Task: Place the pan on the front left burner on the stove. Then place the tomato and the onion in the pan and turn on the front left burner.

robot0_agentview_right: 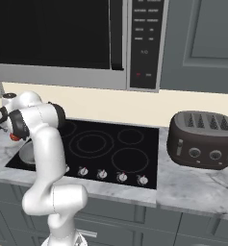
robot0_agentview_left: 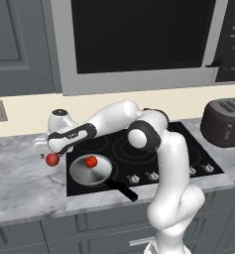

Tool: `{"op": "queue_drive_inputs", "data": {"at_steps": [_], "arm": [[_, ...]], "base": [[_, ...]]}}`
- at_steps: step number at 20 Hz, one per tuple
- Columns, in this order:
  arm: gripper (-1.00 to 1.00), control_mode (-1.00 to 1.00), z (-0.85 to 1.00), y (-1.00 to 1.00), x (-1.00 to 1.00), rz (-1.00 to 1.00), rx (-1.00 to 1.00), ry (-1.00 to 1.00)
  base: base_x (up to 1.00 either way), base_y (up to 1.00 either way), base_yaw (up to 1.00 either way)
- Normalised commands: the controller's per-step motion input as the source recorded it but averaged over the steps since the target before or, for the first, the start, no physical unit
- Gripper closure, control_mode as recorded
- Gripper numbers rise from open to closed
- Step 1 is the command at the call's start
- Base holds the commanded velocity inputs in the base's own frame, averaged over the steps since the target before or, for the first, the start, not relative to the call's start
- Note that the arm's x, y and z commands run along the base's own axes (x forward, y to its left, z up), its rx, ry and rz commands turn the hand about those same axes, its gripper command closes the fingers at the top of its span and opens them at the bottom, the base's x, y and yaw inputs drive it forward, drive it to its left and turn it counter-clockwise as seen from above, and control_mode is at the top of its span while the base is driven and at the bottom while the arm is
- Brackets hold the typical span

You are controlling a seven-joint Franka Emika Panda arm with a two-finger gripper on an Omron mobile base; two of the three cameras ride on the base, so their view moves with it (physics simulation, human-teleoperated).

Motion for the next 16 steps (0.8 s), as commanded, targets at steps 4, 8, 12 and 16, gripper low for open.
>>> {"op": "queue_drive_inputs", "data": {"at_steps": [4, 8, 12, 16], "arm": [[-1.00, -1.00, -0.01, 0.00, 0.00, 0.00, 0.00, 0.00], [-1.00, -1.00, -0.04, -0.05, 0.00, 0.00, 0.00, 0.00], [-1.00, -1.00, -0.17, -0.05, 0.00, 0.00, 0.00, 0.00], [-1.00, -1.00, -0.26, -0.04, 0.00, 0.00, 0.00, 0.00]], "base": [[0.00, 0.00, 0.00], [0.00, 0.00, 0.00], [0.00, 0.00, 0.00], [0.00, 0.00, 0.00]]}}
